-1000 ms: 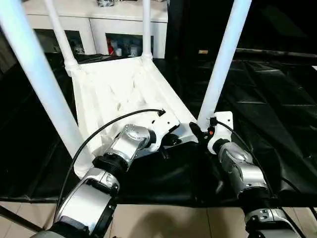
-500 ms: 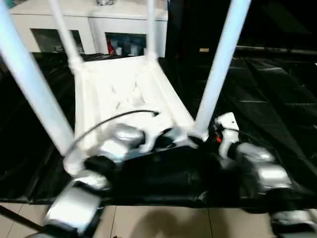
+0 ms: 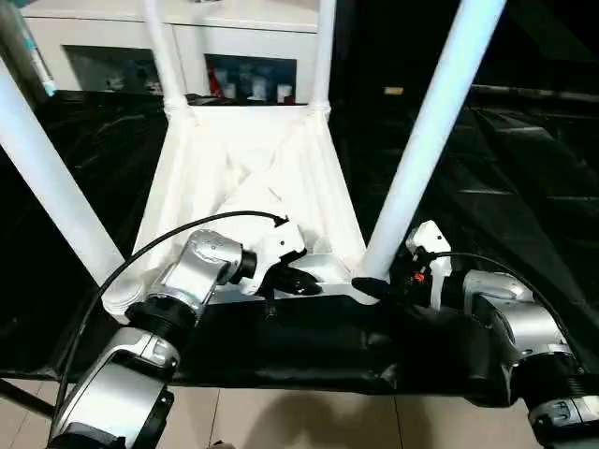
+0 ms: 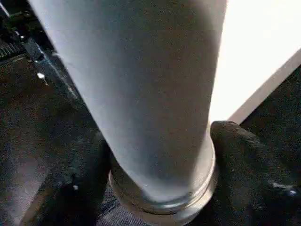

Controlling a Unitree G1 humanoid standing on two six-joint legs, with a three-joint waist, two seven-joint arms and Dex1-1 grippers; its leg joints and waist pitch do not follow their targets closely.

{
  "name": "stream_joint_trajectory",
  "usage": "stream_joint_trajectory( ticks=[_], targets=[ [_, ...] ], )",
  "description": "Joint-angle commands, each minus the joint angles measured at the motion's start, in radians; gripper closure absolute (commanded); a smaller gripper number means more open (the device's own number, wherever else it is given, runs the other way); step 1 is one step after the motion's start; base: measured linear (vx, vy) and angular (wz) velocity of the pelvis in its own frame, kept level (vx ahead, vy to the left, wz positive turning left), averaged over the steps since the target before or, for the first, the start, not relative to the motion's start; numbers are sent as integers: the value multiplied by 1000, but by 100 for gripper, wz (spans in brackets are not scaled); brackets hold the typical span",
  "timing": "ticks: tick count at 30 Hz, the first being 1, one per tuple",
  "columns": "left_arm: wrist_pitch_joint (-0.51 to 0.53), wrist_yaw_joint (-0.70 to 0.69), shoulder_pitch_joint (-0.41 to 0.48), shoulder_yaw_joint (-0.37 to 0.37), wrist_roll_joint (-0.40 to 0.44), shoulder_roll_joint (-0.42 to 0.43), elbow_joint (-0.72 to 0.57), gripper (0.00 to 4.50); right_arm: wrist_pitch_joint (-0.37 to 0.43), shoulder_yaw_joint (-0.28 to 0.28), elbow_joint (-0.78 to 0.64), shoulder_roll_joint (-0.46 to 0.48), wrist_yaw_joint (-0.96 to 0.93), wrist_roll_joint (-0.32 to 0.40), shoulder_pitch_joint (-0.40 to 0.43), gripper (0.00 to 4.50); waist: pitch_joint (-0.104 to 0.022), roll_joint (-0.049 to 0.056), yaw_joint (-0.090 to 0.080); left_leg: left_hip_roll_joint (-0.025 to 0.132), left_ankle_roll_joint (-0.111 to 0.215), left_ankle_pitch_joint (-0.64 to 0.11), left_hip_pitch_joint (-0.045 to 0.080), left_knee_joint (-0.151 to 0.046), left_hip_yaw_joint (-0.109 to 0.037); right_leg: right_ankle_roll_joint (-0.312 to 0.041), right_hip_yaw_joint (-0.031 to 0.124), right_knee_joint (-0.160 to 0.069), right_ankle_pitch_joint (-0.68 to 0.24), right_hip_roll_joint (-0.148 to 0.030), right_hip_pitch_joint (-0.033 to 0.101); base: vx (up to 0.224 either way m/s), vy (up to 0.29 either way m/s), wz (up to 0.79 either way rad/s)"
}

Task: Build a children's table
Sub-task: Rotate leg to tighten

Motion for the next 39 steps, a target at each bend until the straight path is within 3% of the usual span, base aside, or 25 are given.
stream_joint_trajectory(
  ticks=[1,4,10,11,14,15,16,19,20,21,28,31,32,33,35,36,38,39],
  targets=[
    [8,-49,40,-25,-37,-30,9,450,11,17,-4,11,3,-1,15,149,-47,-17,1,24,85,-158,7,-53,-4,-257,27,-61,-84,-42,45,0,0,0],
    [6,25,28,-17,-21,-54,31,450,-4,-7,21,48,-102,-20,22,166,-47,-17,-2,24,80,-153,8,-53,-5,-255,28,-59,-76,-42,42,0,0,0],
    [16,314,-41,23,24,-160,153,450,30,-72,47,178,-380,-23,45,178,-38,-20,-11,21,24,-253,15,-65,-8,-198,30,-85,-273,-42,33,0,0,0],
    [15,323,-43,25,24,-163,156,450,30,-72,45,183,-385,-23,48,179,-38,-16,-9,21,15,-266,14,-68,-12,-181,30,-88,-311,-46,33,0,0,0],
    [2,342,-52,25,23,-188,166,450,30,-66,16,233,-431,-28,74,180,-34,-18,-11,20,12,-298,18,-72,-13,-159,31,-97,-346,-45,31,0,0,0],
    [-8,333,-52,20,24,-189,163,450,26,-65,1,246,-439,-27,81,180,-34,-9,-11,21,9,-311,19,-76,-16,-152,30,-98,-363,-46,33,0,0,0],
    [-15,321,-50,17,23,-188,160,450,22,-64,-8,252,-441,-27,84,180,-34,-11,-12,22,8,-317,21,-76,-16,-150,31,-101,-364,-45,31,0,0,0],
    [-64,290,-41,11,23,-182,152,450,6,-68,-40,255,-412,-3,91,180,-38,-13,-13,22,15,-299,18,-74,-15,-165,32,-94,-301,-43,34,0,0,0],
    [-88,275,-37,9,21,-181,148,450,2,-73,-51,253,-409,3,93,124,-37,-11,-12,22,19,-296,17,-75,-15,-166,31,-95,-292,-43,35,0,0,0],
    [-106,261,-31,9,16,-180,141,450,3,-82,-61,246,-402,13,95,110,-38,-13,-12,22,19,-293,17,-74,-14,-167,31,-93,-286,-43,36,0,0,0],
    [-163,245,0,34,-27,-183,74,450,40,-98,-196,123,-280,51,145,77,-44,-16,6,23,65,-197,16,-63,-9,-191,33,-80,-170,-44,44,0,0,0],
    [-139,207,33,62,-72,-163,-33,450,81,-138,-279,20,-169,112,193,77,-49,-16,18,21,120,-112,6,-51,-6,-225,31,-61,-25,-43,54,0,0,0],
    [-139,207,33,62,-72,-163,-33,422,81,-138,-279,20,-169,112,193,69,-49,-16,20,22,129,-99,3,-50,-7,-227,31,-58,-3,-43,56,0,0,0],
    [-122,194,47,61,-77,-148,-77,405,86,-148,-294,-4,-151,121,205,66,-58,-16,21,19,156,-41,-3,-39,-7,-239,30,-44,88,-42,57,0,0,0],
    [-94,185,71,59,-72,-111,-168,391,87,-173,-306,-44,-125,131,222,66,-59,-17,25,16,177,-20,-8,-32,-4,-256,28,-37,150,-39,53,0,0,0],
    [-79,186,84,59,-65,-86,-221,391,93,-188,-311,-63,-113,139,230,66,-62,-1,28,24,176,-25,-4,-30,-5,-270,28,-34,148,-40,44,0,0,0],
    [-42,188,105,71,-60,-41,-312,355,105,-204,-321,-94,-98,150,245,66,-57,-8,21,29,164,-22,-7,-30,-7,-277,24,-30,161,-33,44,0,0,0],
    [-8,176,121,85,-68,-7,-373,351,109,-210,-326,-110,-93,154,253,66,-50,-14,16,26,154,-53,-8,-33,-6,-272,23,-35,116,-32,43,0,0,0]
  ],
)
